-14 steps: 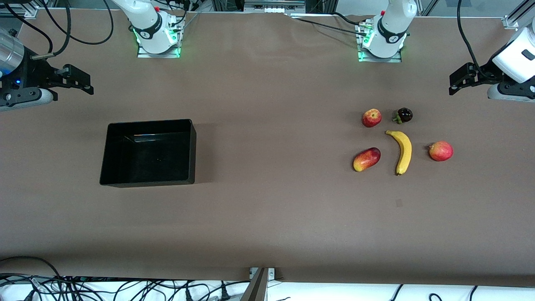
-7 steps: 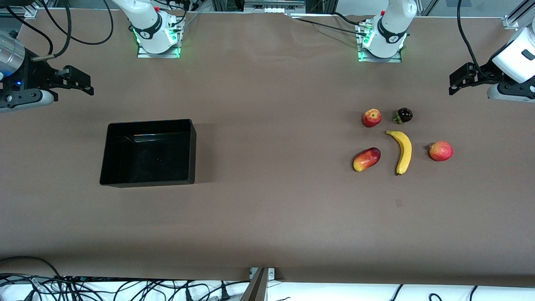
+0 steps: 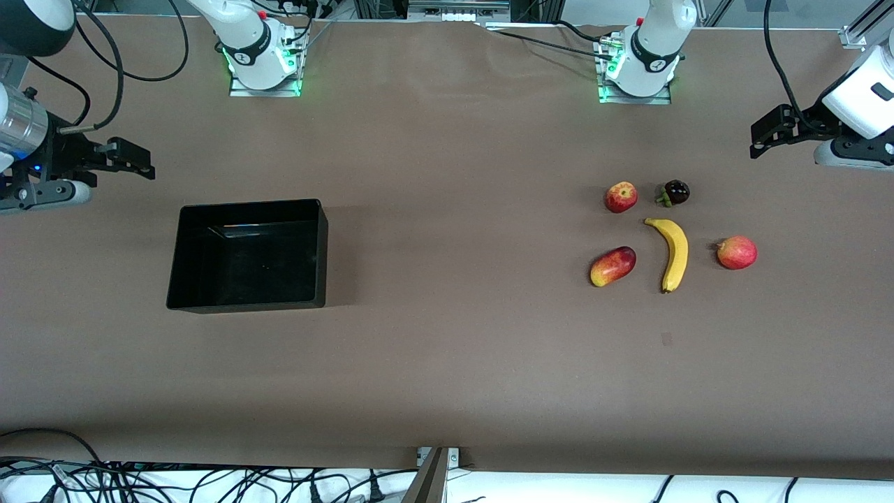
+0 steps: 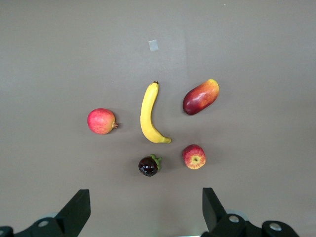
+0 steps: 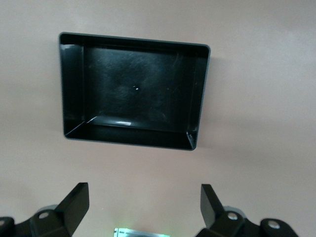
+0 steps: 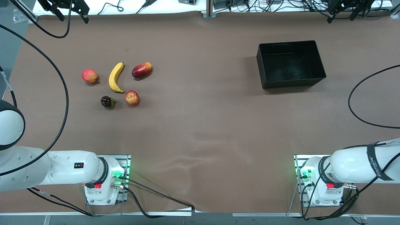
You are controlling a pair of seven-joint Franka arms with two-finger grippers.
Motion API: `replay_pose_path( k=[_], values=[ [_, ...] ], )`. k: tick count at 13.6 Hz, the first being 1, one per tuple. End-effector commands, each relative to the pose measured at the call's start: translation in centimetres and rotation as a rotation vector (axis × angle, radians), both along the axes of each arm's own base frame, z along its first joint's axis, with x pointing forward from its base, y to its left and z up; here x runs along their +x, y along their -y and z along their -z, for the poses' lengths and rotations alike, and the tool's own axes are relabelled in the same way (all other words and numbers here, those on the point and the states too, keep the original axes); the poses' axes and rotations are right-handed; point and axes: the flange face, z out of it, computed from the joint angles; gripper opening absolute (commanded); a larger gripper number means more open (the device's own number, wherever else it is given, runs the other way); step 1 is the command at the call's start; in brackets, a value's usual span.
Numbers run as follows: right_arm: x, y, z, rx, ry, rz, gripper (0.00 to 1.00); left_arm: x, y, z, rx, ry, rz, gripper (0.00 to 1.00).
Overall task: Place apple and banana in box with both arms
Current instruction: 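Move the right gripper down to the black tray's rim, then grip the black tray's rim with the right gripper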
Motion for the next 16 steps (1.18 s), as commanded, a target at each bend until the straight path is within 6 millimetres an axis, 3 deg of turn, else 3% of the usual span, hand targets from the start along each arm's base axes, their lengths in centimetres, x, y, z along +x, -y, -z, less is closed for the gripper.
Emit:
replay_pose_path(
  k=[1, 4, 9, 12, 16],
  values=[
    [2.6, 1.0, 6.8, -0.046, 0.004, -0.008, 1.00, 0.2, 0.1, -0.6, 0.022, -0.007, 0.005, 1.00],
    [2.9, 4.3, 15.2, -0.059, 0.054, 0.033, 1.00, 0.2, 0.1, -0.7, 0.022, -0.006, 0.003, 1.00],
    [4.3, 7.9, 25.6, -0.071, 0.043, 0.078, 1.00, 0.2, 0.1, -0.6, 0.022, -0.009, 0.003, 1.00],
    [3.1, 8.9, 28.6, -0.067, 0.024, 0.091, 1.00, 0.2, 0.1, -0.7, 0.022, -0.007, 0.002, 1.00],
    [1.4, 9.4, 30.5, -0.063, -0.018, 0.095, 0.86, 0.2, 0.2, -0.7, 0.022, -0.007, -0.001, 1.00]
  ],
)
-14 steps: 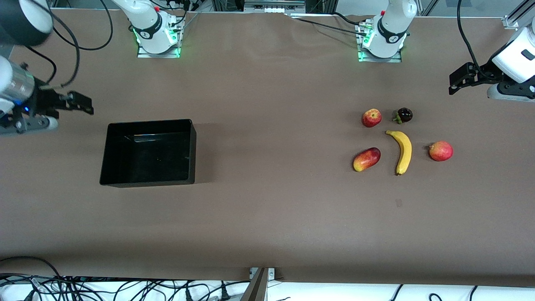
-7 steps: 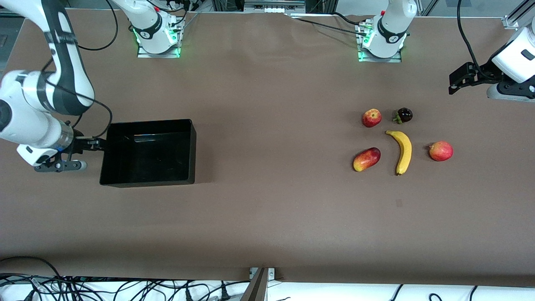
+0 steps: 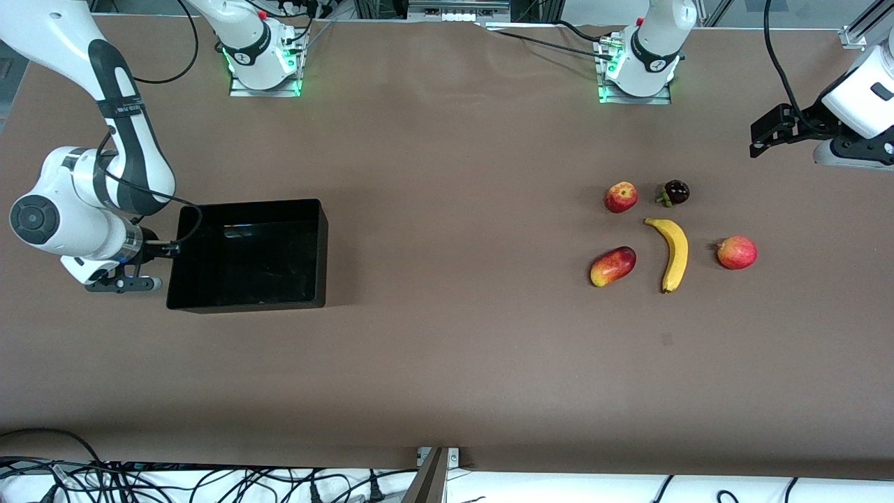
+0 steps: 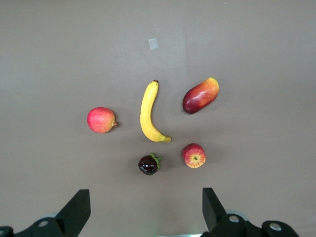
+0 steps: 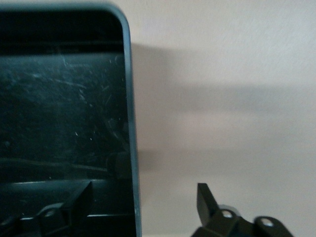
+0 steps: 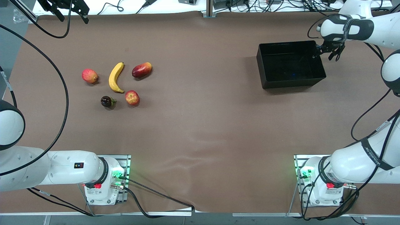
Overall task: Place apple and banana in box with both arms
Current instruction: 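Grip the black tray's rim with the right gripper, then slide the black tray with the right gripper toward the fruit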
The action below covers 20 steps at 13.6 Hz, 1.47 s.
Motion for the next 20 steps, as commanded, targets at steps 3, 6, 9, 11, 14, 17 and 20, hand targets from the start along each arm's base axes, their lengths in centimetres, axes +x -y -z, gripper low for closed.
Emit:
replay_pose_path(
  k=[3, 6, 9, 11, 14, 17, 20],
  values=[
    [-1.2, 0.6, 0.5, 0.007, -0.007, -0.005, 0.54, 0.2, 0.3, -0.7, 0.022, -0.002, -0.001, 1.00],
    [-1.6, 0.6, 0.6, 0.013, -0.020, 0.001, 0.02, 0.2, 0.3, -0.7, 0.022, 0.000, -0.003, 1.00],
    [-0.3, 0.0, -1.6, 0.014, 0.000, -0.014, 0.00, 0.2, 0.3, -0.7, 0.022, -0.001, 0.003, 1.00],
    [1.7, -2.2, -4.8, 0.035, -0.006, -0.041, 0.00, 0.2, 0.3, -0.7, 0.020, -0.001, 0.003, 1.00],
    [4.9, -10.0, -10.4, 0.108, 0.021, -0.121, 0.00, 0.2, 0.3, -0.7, 0.020, -0.001, 0.005, 1.00],
    [5.7, -18.9, -11.9, 0.177, 0.010, -0.135, 0.00, 0.2, 0.3, -0.7, 0.020, -0.001, 0.002, 1.00],
    [3.8, -30.9, -11.2, 0.234, -0.016, -0.088, 0.00, 0.3, 0.2, -0.6, 0.020, -0.002, 0.003, 1.00]
  ],
)
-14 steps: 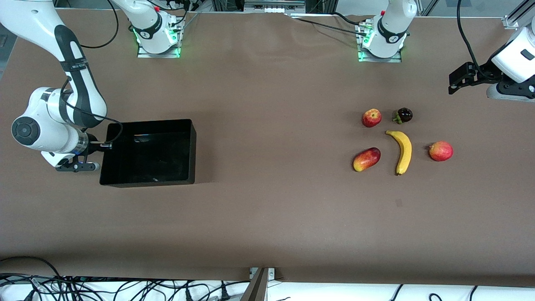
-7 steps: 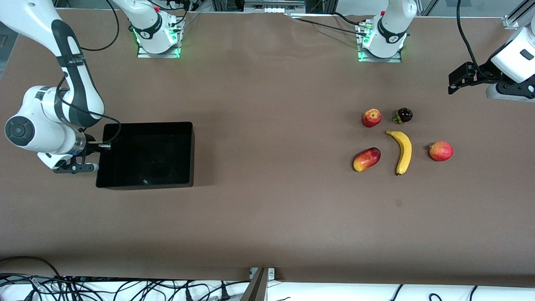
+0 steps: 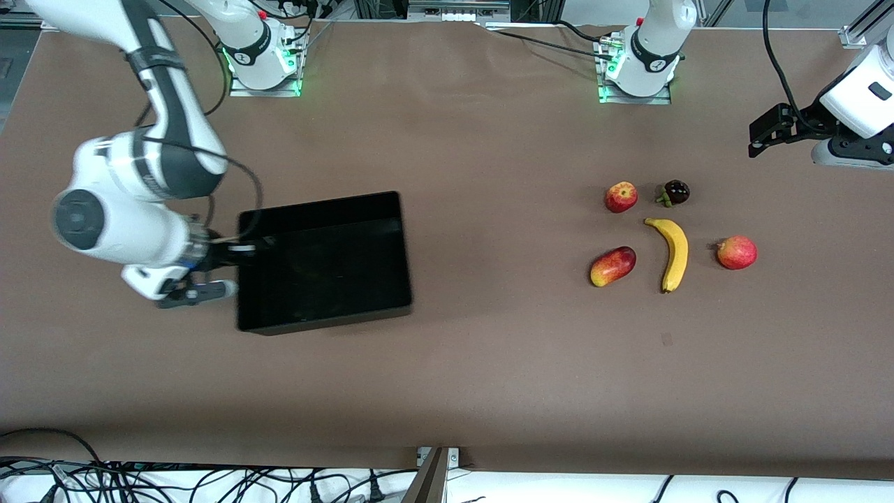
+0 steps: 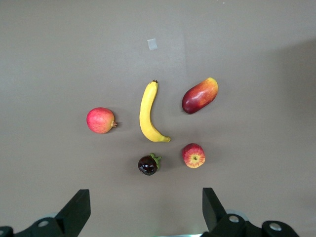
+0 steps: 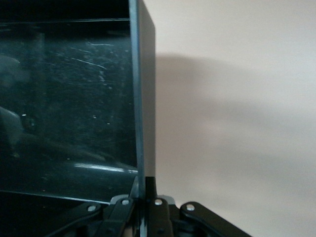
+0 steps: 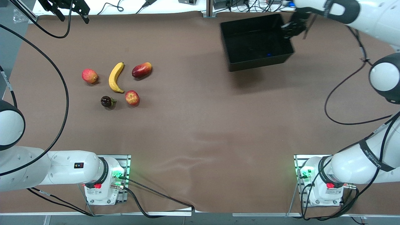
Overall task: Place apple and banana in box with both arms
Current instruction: 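Slide the black tray with the right gripper toward the fruit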
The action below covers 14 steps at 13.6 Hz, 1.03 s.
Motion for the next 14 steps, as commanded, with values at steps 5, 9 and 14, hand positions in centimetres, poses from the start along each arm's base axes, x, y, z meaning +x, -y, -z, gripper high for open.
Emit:
replay_pose_path(
  k=[5, 9, 14],
  values=[
    [-6.0, -23.3, 4.0, 0.022, -0.015, 0.116, 0.00, 0.3, 0.1, -0.6, 0.020, -0.003, 0.001, 1.00],
    [-9.1, -29.3, 7.3, 0.031, 0.001, 0.197, 0.00, 0.2, 0.1, -0.7, 0.020, -0.001, 0.001, 1.00],
    [-11.5, -32.6, 10.0, 0.037, 0.010, 0.189, 0.00, 0.3, -0.1, -0.6, 0.020, -0.003, -0.005, 1.00]
  ],
)
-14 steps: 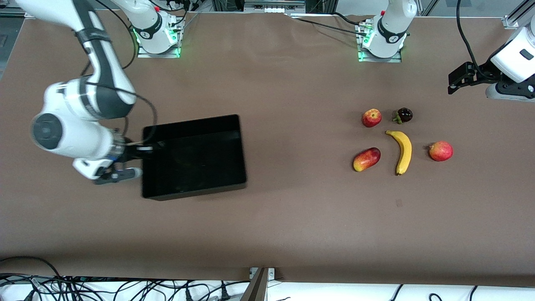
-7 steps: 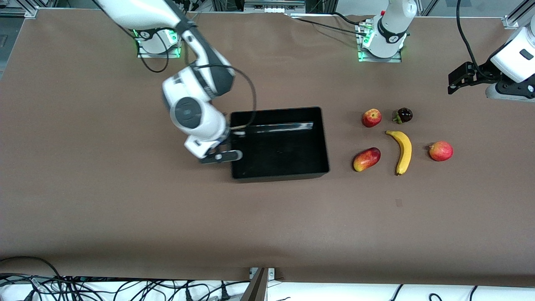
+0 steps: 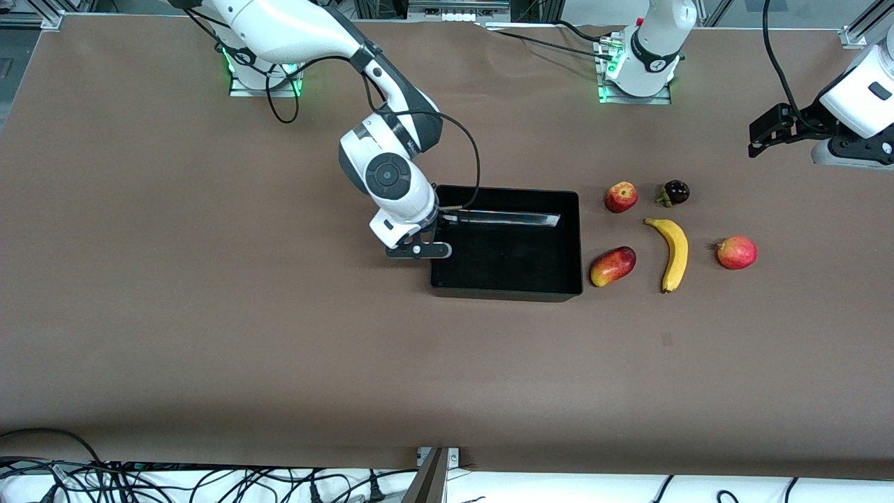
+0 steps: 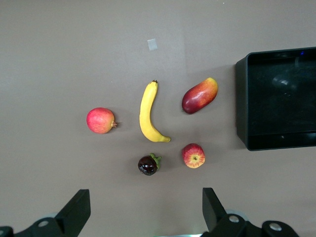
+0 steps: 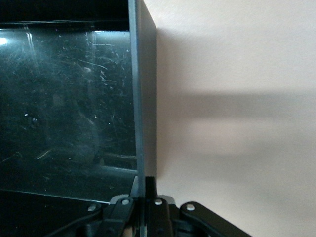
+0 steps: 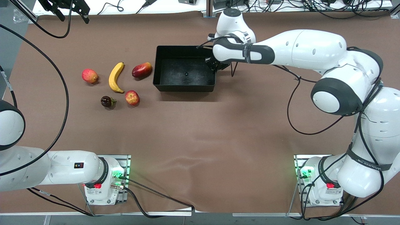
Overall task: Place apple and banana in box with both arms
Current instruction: 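Slide the black tray with the right gripper toward the fruit, then release the tray with the right gripper while the left gripper reaches the apple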
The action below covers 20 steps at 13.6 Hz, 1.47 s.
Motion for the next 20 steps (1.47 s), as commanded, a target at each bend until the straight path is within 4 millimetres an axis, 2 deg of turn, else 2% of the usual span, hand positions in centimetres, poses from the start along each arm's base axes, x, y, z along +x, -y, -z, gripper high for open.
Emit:
replay_pose_path(
  k=[1, 3, 4, 5, 7, 8, 9, 10, 12, 13, 14, 15, 16, 17, 18, 20],
  values=[
    [-0.4, -1.7, -0.4, 0.025, 0.011, -0.001, 0.00, 0.3, -0.1, -0.6, 0.020, -0.005, -0.007, 1.00],
    [-0.8, -2.2, 0.0, 0.025, 0.012, -0.013, 0.00, 0.2, 0.1, -0.3, 0.022, -0.021, -0.004, 1.00],
    [-1.0, -2.5, 0.2, 0.028, 0.017, -0.009, 0.00, 0.5, 0.1, 0.6, 0.022, -0.046, -0.003, 1.00],
    [-1.7, -3.4, 0.6, 0.026, 0.026, -0.027, 0.00, 0.5, 0.1, 1.8, 0.026, -0.102, -0.006, 1.00],
    [-2.3, -3.9, 1.1, 0.021, 0.026, -0.037, 0.01, 0.2, -0.2, 6.4, 0.030, -0.305, -0.011, 1.00],
    [-2.0, -3.6, 1.0, 0.021, 0.027, -0.030, 0.82, 0.5, -0.2, 9.2, 0.021, -0.378, -0.020, 1.00],
    [-1.4, -3.2, 0.4, 0.023, 0.038, -0.027, 1.00, 0.7, -0.2, 12.1, 0.017, -0.424, -0.020, 1.00],
    [-0.2, -2.4, -0.4, 0.022, 0.053, -0.016, 1.00, 1.2, 0.0, 14.5, 0.018, -0.415, -0.033, 1.00],
    [2.0, -0.8, -4.0, 0.023, 0.081, 0.007, 1.00, 1.1, 0.2, 19.6, 0.022, -0.368, -0.071, 1.00],
    [3.5, 0.9, -5.7, 0.007, 0.079, 0.028, 1.00, 0.7, 0.4, 22.6, 0.003, -0.331, -0.089, 1.00],
    [4.9, 2.4, -8.6, 0.006, 0.090, 0.048, 1.00, 0.2, 0.6, 25.2, -0.015, -0.297, -0.135, 1.00],
    [6.6, 4.9, -11.2, -0.009, 0.099, 0.073, 1.00, -0.4, 0.7, 27.2, -0.005, -0.282, -0.194, 1.00],
    [7.9, 7.7, -13.8, -0.023, 0.114, 0.075, 1.00, -1.3, 1.9, 28.9, 0.005, -0.281, -0.235, 1.00],
    [9.3, 10.9, -15.9, -0.028, 0.138, 0.052, 1.00, -2.4, 4.0, 30.6, 0.019, -0.272, -0.258, 1.00],
    [9.8, 12.8, -18.2, -0.020, 0.163, 0.050, 1.00, -3.8, 5.3, 32.8, 0.025, -0.250, -0.291, 1.00],
    [9.7, 17.2, -22.6, -0.048, 0.145, 0.092, 1.00, -5.5, 6.4, 35.8, 0.018, -0.198, -0.279, 1.00]
  ],
)
